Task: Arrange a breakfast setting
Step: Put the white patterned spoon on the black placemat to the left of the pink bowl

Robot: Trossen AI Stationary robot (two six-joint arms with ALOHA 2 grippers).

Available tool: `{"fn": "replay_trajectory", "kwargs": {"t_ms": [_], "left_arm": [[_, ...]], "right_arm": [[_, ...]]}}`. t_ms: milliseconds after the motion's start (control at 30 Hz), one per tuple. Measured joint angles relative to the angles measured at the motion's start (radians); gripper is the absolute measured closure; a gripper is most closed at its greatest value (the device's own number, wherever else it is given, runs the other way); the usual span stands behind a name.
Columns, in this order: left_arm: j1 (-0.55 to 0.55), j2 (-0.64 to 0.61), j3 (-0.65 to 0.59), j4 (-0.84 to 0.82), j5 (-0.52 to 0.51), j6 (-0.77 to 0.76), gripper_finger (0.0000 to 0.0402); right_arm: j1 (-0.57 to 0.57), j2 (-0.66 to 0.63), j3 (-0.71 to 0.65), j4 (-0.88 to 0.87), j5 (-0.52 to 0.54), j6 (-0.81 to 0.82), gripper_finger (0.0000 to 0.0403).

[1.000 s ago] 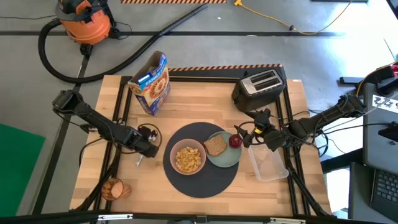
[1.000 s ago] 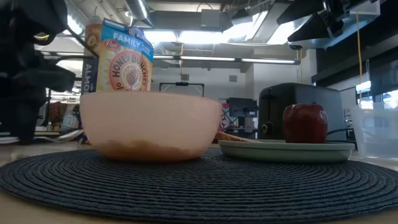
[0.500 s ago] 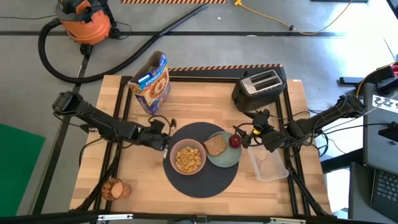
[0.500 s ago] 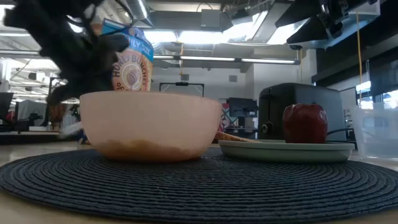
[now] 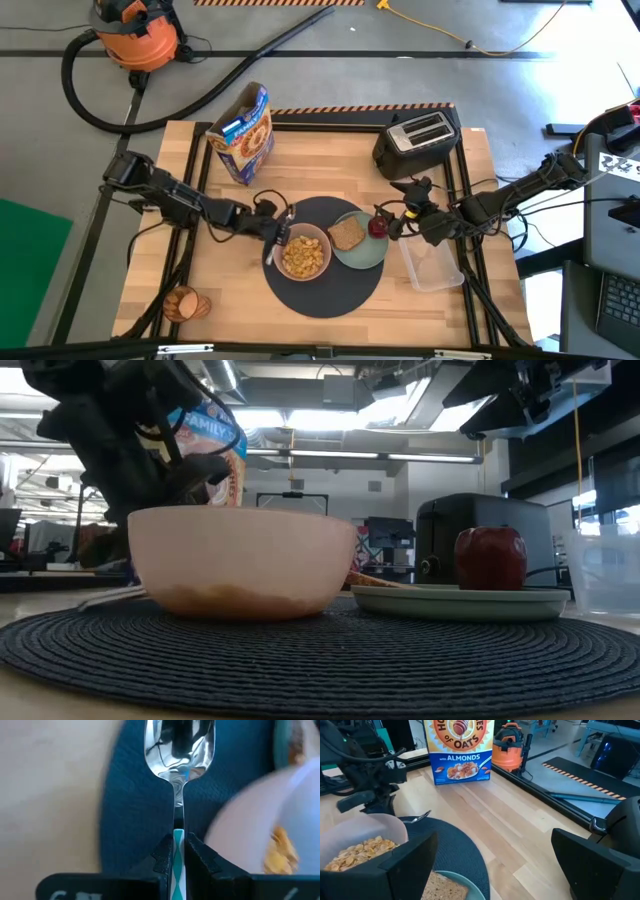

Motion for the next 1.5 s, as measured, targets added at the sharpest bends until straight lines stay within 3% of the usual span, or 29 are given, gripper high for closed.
{"fn": "replay_trajectory", "kwargs": {"t_ms": [200, 500, 1067, 1333, 1500], "left_arm": [[-0.018, 0.001, 0.0, 0.001, 0.018, -0.028, 0.0373], [-0.054, 0.001, 0.0, 0.023, -0.148, -0.095, 0.0373], [-0.166, 0.001, 0.0, 0.004, -0.117, -0.346, 0.0373], [-0.185, 0.001, 0.0, -0.04, -0.192, -0.344, 0.037], [-0.185, 0.001, 0.0, -0.067, -0.195, -0.34, 0.0346]], "right_arm": [[0.0, 0.0, 0.0, 0.0, -0.001, 0.006, 0.0024], [0.0, 0.0, 0.0, 0.002, -0.041, 0.007, 0.0024], [0.0, 0.0, -0.001, -0.001, -0.106, 0.055, 0.0024], [0.0, 0.0, -0.002, -0.012, -0.156, 0.056, 0.0024], [0.0, 0.0, -0.002, -0.013, -0.156, 0.056, 0.0024]]}}
